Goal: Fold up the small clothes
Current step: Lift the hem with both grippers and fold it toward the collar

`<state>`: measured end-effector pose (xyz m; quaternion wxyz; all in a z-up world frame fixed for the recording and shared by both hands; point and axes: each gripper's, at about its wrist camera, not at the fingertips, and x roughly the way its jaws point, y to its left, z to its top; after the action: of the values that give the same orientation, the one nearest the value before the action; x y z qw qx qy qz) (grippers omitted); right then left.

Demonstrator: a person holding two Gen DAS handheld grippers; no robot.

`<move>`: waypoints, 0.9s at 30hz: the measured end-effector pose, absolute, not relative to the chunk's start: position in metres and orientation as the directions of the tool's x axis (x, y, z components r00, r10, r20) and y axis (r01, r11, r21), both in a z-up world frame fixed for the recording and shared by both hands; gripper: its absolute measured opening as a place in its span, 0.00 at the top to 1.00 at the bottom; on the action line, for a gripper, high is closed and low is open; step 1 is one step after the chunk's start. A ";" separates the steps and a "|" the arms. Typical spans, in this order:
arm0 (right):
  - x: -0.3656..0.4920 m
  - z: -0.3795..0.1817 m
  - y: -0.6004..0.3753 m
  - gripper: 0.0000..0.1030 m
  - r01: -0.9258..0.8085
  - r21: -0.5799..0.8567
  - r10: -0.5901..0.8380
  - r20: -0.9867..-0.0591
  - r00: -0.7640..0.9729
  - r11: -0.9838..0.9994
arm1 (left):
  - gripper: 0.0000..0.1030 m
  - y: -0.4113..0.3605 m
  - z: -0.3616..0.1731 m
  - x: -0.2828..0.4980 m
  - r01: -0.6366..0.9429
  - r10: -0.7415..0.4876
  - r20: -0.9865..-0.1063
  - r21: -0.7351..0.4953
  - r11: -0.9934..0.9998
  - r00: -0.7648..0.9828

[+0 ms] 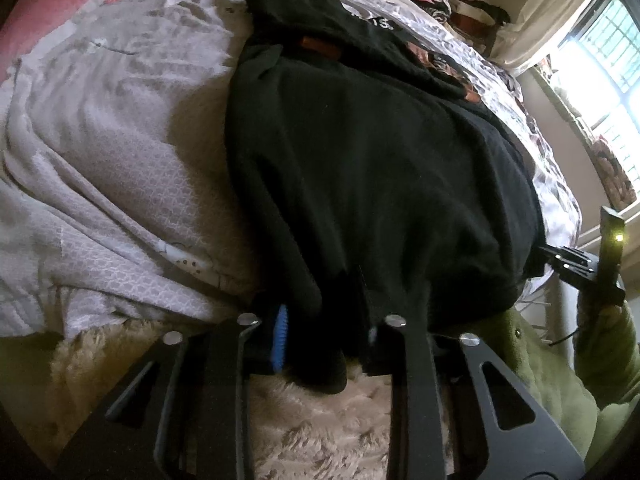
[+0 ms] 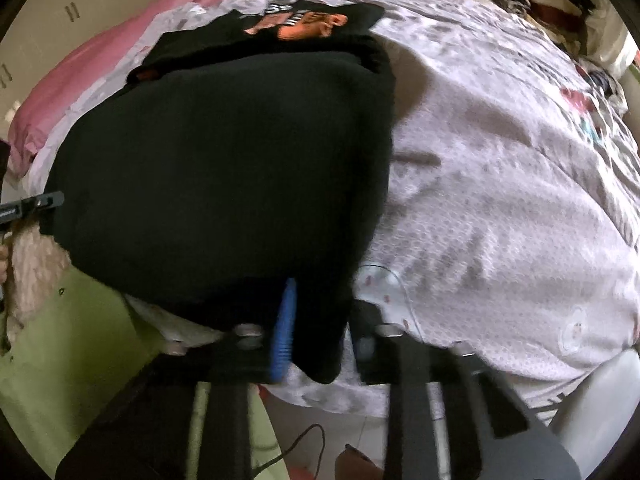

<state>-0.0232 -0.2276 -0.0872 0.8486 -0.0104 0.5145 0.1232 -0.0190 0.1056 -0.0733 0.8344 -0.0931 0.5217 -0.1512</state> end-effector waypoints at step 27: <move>-0.013 0.029 -0.277 0.94 -0.131 0.280 0.278 -0.586 0.761 0.951 | 0.98 0.148 0.007 -0.011 0.132 -0.401 -0.673 -0.414 0.901 0.622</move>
<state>-0.0134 -0.2765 0.0288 0.9317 0.1116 0.3278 0.1097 -0.0111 0.1480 0.0068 0.8854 -0.1647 0.4079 -0.1504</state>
